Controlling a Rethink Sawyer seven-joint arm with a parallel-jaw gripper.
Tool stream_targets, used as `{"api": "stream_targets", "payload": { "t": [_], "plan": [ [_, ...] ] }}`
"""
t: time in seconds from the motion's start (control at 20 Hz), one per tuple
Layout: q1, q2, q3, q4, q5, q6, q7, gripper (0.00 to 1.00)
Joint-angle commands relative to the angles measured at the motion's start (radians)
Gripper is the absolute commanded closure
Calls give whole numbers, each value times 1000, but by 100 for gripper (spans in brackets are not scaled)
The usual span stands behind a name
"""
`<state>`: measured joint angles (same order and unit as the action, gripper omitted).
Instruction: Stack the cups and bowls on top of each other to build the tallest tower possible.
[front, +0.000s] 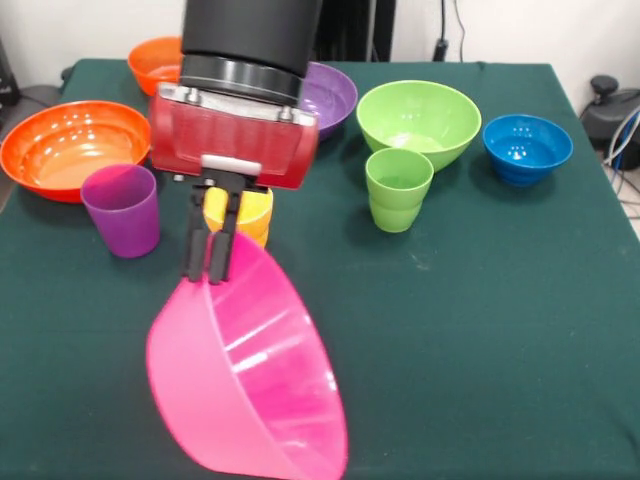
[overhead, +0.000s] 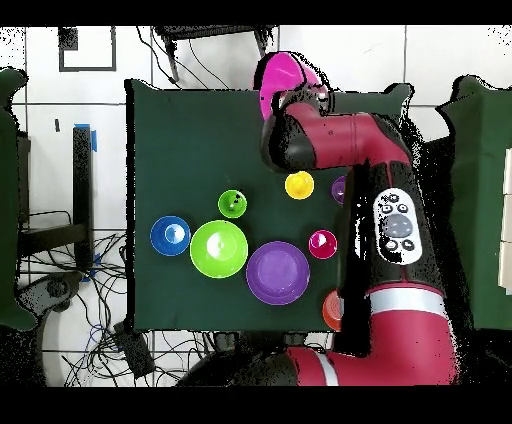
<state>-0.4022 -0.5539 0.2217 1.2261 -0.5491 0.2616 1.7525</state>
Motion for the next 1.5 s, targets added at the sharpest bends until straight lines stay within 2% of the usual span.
{"api": "stream_targets", "payload": {
  "t": [0.05, 0.4, 0.65, 1.0, 1.1, 1.15, 1.2, 1.25, 1.3, 1.35, 1.45, 1.5],
  "plan": [
    [-69, -35, 140, 38, -112, -9, -206, 100],
    [-86, -62, 152, 65, -180, -34, -177, 100],
    [-31, -41, 68, 57, -239, -100, -67, 100],
    [61, 1, -73, 14, -292, -174, 32, 100],
    [125, 28, -172, -14, -307, -226, 78, 100],
    [186, 61, -272, -40, -303, -271, 120, 100],
    [209, 78, -309, -47, -294, -288, 136, 100],
    [266, 124, -412, -71, -256, -341, 172, 100],
    [297, 152, -473, -81, -220, -375, 180, 100],
    [345, 202, -574, -90, -148, -436, 185, 100],
    [373, 243, -649, -77, -46, -510, 143, 100],
    [371, 245, -651, -71, -28, -521, 122, 100]
  ]
}}
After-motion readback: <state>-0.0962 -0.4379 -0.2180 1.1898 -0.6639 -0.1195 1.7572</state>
